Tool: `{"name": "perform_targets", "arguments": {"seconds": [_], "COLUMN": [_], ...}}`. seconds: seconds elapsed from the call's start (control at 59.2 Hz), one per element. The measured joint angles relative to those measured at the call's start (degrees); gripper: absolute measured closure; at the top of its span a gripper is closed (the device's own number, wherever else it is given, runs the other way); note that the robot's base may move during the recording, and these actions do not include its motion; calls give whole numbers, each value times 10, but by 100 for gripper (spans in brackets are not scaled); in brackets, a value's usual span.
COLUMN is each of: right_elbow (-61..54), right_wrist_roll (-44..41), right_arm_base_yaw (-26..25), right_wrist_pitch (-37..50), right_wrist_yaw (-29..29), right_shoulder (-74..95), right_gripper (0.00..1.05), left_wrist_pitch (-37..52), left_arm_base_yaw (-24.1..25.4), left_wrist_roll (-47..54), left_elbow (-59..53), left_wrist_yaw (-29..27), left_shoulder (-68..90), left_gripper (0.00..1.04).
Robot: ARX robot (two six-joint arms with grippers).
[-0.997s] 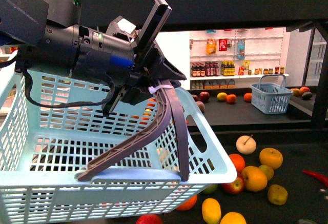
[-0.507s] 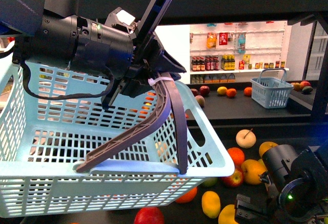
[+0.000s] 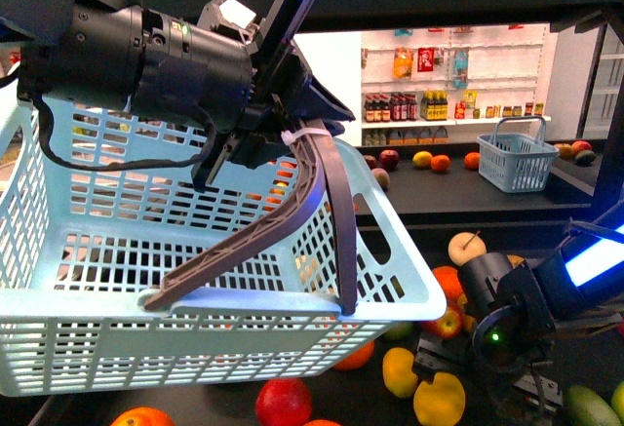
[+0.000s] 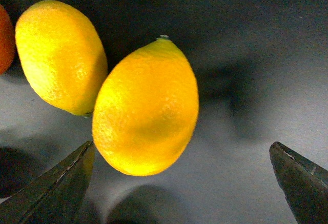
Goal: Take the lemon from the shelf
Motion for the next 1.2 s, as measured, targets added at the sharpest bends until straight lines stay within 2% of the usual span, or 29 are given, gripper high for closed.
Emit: {"name": "perform_targets", "arguments": {"seconds": [1.031, 1.2], "right_elbow": [207, 206], "right_wrist_roll": [11, 10], "right_arm_base_yaw": [17, 19], "right_wrist_pitch": [-65, -65], "right_wrist_yaw": [18, 17], "right_shoulder": [150, 155], "right_gripper": [2, 22], "left_wrist_pitch": [0, 0], "left_arm_base_yaw": [0, 0], "left_wrist_roll": [1, 1], "left_elbow": [0, 0], "left_wrist_yaw": [0, -1], "left_shoulder": [0, 0], "left_gripper": [94, 94]}}
